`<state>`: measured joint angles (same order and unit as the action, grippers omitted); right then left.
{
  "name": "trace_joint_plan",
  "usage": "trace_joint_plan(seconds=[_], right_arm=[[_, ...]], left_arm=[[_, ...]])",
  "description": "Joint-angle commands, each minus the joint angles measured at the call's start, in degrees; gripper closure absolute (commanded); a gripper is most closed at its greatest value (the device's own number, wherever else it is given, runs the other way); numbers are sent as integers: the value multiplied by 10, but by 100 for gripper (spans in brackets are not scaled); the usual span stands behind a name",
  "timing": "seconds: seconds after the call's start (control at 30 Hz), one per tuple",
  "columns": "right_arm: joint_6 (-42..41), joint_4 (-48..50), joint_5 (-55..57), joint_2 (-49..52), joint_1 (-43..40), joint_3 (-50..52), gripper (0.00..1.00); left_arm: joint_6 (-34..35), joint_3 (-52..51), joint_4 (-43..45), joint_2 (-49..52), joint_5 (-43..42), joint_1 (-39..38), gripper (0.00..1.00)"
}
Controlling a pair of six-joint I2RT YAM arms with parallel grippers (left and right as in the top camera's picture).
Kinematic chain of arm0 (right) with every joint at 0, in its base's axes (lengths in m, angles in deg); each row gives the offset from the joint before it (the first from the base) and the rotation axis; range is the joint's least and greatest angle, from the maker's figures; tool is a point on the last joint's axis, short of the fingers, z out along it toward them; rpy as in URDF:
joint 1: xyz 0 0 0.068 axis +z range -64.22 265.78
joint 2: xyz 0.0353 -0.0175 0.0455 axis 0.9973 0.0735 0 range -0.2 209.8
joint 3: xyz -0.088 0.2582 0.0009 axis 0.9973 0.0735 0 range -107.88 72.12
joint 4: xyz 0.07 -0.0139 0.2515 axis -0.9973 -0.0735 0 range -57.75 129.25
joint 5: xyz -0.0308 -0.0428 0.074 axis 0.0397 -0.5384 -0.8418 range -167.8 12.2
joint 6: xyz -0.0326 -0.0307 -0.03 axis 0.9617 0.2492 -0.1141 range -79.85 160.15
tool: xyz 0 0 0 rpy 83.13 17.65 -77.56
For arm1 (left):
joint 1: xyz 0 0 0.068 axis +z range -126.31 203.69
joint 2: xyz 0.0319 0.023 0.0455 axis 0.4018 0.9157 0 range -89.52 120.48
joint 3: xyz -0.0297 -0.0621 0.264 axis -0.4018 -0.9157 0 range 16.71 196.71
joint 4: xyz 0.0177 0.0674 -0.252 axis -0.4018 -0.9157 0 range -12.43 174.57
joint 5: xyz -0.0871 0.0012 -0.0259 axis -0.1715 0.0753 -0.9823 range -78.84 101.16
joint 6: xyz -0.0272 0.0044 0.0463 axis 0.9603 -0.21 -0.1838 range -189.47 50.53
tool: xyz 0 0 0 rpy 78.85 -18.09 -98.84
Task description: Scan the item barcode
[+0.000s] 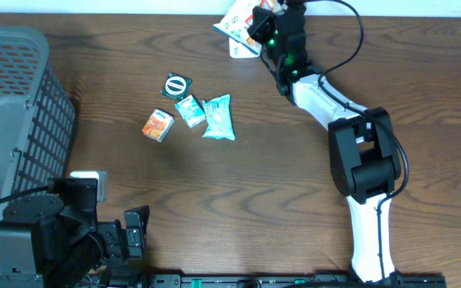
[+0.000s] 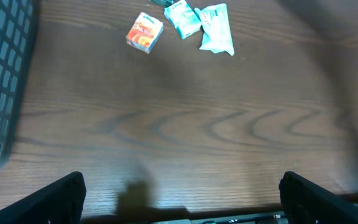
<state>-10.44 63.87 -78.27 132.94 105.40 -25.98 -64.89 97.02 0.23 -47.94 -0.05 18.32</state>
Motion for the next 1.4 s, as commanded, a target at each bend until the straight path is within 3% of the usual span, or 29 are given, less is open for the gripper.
trace_joint_plan(seconds=[0.0, 0.3, 0.47, 0.63, 0.77, 1.03, 1.1, 1.17, 1.23, 1.27, 1.37], right_arm=[[21, 9, 3, -10, -2, -40, 99], [122, -33, -31, -58, -40, -42, 99], [187, -178, -29, -127, -106, -42, 99], [302, -372, -16, -176, -195, -42, 99], [316, -515, 47, -184, -276, -42, 99], [400, -627, 52, -153, -419, -42, 98], [400, -638, 44, -144, -445, -42, 77], [400, -647, 34, -139, -464, -42, 36], [400, -652, 31, -137, -479, -42, 6], [400, -652, 31, -138, -483, -42, 1], [399, -656, 27, -148, -490, -42, 1]], left_arm=[[4, 2, -1, 1, 5, 0, 2], [4, 2, 0, 1, 5, 0, 2], [4, 2, 0, 1, 6, 0, 2], [4, 2, -1, 1, 5, 0, 2], [4, 2, -1, 1, 5, 0, 2], [4, 2, -1, 1, 5, 0, 2], [4, 2, -1, 1, 5, 0, 2], [4, 2, -1, 1, 5, 0, 2], [5, 2, -1, 1, 6, 0, 3], [4, 2, -1, 1, 5, 0, 2], [4, 2, -1, 1, 5, 0, 2]])
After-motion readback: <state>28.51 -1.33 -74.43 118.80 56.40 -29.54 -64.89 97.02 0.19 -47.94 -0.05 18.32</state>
